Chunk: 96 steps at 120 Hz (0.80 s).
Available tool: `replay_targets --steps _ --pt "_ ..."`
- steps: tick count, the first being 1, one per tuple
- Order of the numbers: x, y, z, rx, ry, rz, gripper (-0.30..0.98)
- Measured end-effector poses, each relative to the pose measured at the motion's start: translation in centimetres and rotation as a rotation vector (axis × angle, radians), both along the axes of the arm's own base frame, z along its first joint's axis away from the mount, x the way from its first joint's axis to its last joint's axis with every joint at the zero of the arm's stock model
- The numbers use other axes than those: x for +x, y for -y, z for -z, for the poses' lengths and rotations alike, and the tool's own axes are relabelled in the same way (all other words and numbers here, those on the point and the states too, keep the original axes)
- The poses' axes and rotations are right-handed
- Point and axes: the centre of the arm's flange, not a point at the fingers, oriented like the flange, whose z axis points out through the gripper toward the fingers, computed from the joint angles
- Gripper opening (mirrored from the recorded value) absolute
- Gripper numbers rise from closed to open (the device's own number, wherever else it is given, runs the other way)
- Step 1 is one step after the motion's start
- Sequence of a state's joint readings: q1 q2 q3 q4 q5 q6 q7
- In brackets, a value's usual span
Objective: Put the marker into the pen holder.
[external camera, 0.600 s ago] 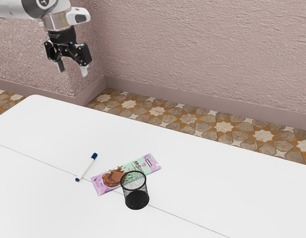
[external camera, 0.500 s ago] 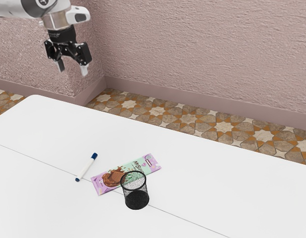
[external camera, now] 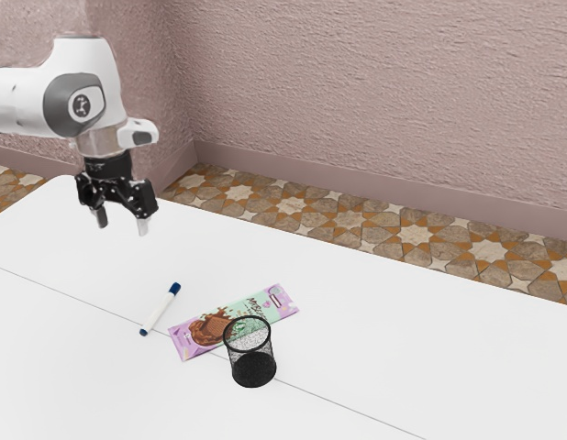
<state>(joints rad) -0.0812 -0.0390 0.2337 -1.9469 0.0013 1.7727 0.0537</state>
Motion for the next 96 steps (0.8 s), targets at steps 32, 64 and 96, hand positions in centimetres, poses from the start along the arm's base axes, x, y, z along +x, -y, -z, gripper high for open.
replay_targets --steps 32,64,96 --pt "-2.0 -2.4 9.4 0.005 -0.02 -0.059 0.69" --pt "-1.6 -1.2 16.1 0.028 -0.017 -0.031 0.69" --pt "0.3 -1.0 19.6 0.049 0.028 -0.029 0.69"
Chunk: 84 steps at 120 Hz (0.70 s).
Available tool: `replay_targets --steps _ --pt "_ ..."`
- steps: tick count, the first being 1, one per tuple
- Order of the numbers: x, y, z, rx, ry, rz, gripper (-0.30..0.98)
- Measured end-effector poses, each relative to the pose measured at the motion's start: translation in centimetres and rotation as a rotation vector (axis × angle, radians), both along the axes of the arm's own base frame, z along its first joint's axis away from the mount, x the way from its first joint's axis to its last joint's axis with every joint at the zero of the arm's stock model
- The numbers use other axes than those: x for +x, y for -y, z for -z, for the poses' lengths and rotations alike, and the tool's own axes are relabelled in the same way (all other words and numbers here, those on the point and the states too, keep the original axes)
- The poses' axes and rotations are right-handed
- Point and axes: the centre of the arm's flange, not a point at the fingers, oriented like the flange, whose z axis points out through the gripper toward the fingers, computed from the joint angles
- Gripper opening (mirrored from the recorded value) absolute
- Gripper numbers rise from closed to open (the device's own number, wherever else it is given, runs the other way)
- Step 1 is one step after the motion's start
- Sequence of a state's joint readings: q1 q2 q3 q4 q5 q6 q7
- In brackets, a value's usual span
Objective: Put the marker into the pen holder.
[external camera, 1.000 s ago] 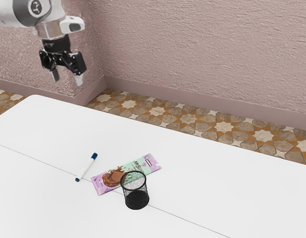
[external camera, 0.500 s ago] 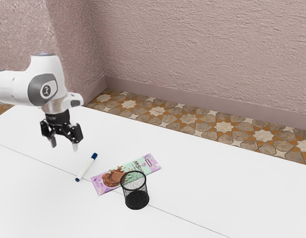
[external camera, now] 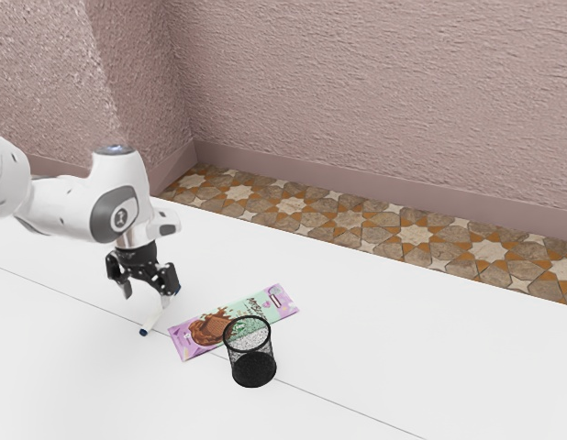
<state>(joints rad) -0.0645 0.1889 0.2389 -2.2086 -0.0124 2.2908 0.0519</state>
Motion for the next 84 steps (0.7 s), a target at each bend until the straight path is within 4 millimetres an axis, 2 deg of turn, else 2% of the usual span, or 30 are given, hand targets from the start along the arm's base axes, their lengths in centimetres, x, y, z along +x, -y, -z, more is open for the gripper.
replay_targets --steps 14,34,53,72,84 --pt "2.1 -0.5 0.2 0.014 0.022 -0.002 0.69" --pt "4.2 -0.9 1.9 0.022 0.01 0.004 0.69" --pt "5.2 -1.1 2.8 0.012 0.01 0.015 0.69" --pt "5.3 -1.1 4.1 -0.005 0.009 0.03 0.69" --pt "5.5 -1.1 4.0 -0.01 0.017 0.042 0.63"
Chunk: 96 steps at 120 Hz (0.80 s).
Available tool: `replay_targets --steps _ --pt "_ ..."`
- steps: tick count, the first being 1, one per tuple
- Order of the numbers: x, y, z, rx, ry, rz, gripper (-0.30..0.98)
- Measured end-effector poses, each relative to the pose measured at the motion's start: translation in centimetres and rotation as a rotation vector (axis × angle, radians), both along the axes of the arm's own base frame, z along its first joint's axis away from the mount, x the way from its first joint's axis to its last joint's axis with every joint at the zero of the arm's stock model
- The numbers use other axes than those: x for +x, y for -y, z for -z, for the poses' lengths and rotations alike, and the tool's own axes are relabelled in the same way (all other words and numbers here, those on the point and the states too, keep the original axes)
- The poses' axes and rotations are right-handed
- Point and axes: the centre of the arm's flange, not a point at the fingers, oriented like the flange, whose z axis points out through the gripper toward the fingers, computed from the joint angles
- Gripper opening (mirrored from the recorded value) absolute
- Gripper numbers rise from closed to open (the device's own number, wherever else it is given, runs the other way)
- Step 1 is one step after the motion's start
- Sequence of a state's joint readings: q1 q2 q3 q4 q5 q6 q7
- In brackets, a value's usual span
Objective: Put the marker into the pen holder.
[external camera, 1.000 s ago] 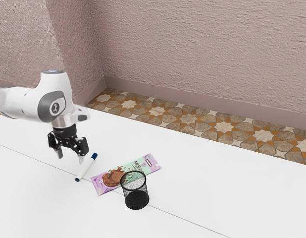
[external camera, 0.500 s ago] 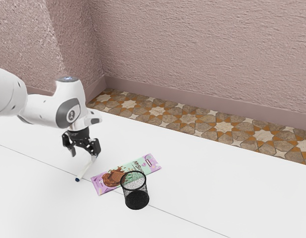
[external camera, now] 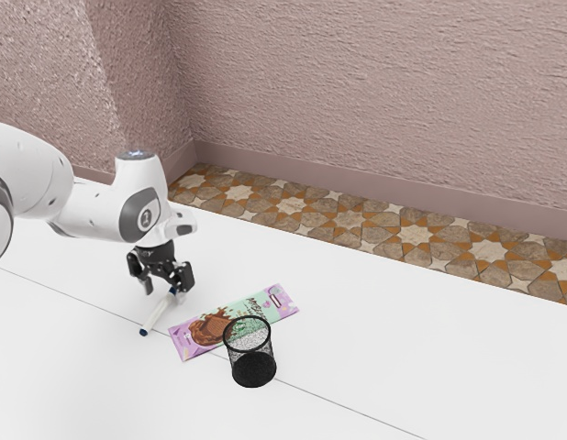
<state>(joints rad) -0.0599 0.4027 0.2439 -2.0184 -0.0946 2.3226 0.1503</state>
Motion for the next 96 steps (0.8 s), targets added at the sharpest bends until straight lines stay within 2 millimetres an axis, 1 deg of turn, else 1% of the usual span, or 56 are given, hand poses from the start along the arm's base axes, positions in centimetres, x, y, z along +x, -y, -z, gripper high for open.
replay_targets --steps 27,47,78,96 --pt "0.08 0.01 -0.05 -0.009 0.006 0.024 0.35" --pt "0.27 -0.07 -0.22 -0.01 0.012 0.039 0.2" --pt "0.28 -0.11 0.29 -0.01 0.007 0.057 0.07" --pt "0.29 -0.12 0.32 -0.009 0.007 0.065 0.02"
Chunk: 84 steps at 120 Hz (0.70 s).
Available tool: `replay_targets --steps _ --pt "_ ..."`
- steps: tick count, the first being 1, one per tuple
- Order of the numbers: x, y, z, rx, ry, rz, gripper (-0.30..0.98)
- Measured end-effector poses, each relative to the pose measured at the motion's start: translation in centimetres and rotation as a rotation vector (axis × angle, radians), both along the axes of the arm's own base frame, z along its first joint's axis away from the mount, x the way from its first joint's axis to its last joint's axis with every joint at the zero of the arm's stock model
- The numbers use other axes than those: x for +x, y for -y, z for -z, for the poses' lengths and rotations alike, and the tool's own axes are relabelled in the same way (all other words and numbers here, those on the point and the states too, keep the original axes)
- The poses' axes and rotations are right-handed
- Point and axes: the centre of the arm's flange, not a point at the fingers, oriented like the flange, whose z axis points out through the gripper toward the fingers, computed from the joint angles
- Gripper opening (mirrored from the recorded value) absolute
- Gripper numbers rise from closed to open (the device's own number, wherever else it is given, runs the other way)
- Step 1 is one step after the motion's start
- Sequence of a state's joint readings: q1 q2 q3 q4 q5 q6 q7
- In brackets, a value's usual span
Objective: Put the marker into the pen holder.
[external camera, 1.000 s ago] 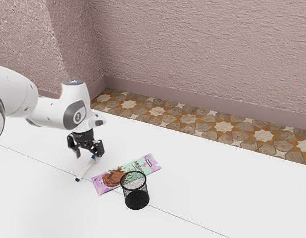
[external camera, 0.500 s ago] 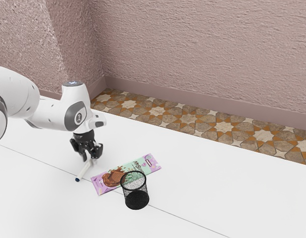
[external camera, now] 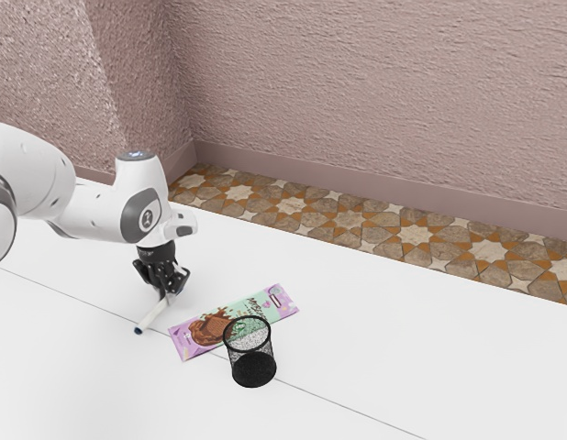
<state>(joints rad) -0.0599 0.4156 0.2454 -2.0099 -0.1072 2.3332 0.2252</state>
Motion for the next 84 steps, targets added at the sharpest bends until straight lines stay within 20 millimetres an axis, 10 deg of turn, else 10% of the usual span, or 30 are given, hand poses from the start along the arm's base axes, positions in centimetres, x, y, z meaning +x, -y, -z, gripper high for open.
replay_targets --steps 84 --pt "0.3 0.2 -1.3 0.011 0.024 0.006 -0.06"
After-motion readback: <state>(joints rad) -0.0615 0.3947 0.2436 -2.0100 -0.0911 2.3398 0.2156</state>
